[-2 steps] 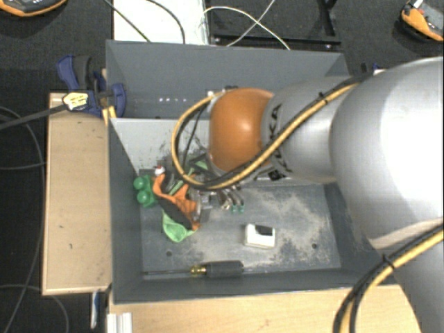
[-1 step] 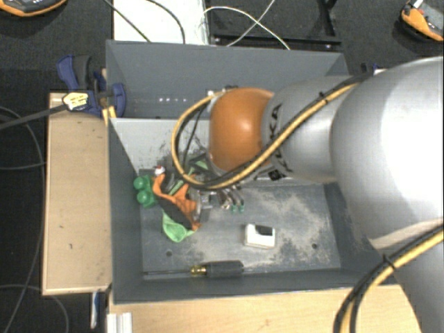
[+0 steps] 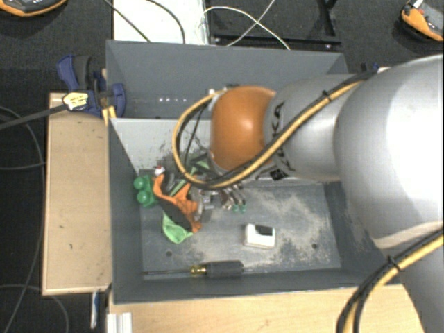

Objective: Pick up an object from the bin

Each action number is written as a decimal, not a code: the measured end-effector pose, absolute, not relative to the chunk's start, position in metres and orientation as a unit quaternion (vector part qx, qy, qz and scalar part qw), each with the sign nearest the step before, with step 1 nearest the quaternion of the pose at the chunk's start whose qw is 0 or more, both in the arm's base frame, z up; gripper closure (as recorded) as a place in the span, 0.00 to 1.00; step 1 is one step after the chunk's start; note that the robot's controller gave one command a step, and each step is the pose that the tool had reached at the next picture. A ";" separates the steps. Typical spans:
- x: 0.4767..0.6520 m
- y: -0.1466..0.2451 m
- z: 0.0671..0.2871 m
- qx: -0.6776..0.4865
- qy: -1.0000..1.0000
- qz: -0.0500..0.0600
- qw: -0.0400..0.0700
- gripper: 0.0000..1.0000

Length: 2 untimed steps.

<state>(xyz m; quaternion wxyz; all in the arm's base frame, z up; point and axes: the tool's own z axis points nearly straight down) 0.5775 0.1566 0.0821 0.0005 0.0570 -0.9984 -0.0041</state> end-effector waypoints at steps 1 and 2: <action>0.577 0.156 0.112 0.057 -0.998 -0.004 0.002 1.00; 0.578 0.156 0.135 0.056 -0.998 -0.004 -0.001 1.00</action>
Offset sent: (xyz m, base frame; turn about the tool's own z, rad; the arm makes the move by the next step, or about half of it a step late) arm -0.0001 0.0001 0.0337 0.0000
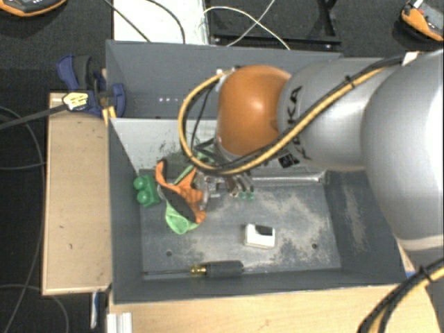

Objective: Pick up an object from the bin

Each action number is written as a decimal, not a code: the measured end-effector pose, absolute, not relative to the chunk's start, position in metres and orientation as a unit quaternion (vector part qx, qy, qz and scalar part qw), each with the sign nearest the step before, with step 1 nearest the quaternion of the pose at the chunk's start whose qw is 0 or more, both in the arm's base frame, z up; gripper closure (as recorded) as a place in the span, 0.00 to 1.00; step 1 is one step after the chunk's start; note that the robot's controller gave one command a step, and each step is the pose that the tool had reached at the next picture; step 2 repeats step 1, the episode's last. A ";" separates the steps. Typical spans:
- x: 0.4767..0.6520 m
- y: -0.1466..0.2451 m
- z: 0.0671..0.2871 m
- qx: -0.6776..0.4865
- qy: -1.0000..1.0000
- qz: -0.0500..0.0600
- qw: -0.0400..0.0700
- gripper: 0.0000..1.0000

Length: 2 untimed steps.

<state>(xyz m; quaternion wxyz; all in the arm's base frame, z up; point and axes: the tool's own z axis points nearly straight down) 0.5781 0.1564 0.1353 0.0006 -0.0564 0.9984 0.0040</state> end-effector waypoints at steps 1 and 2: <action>0.579 0.157 0.153 -0.056 0.998 0.004 0.003 1.00; 0.579 0.157 0.153 -0.056 0.998 0.004 0.003 1.00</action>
Offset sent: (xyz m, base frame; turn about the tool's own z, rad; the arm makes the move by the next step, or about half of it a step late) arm 0.0001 0.0001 0.0037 0.0000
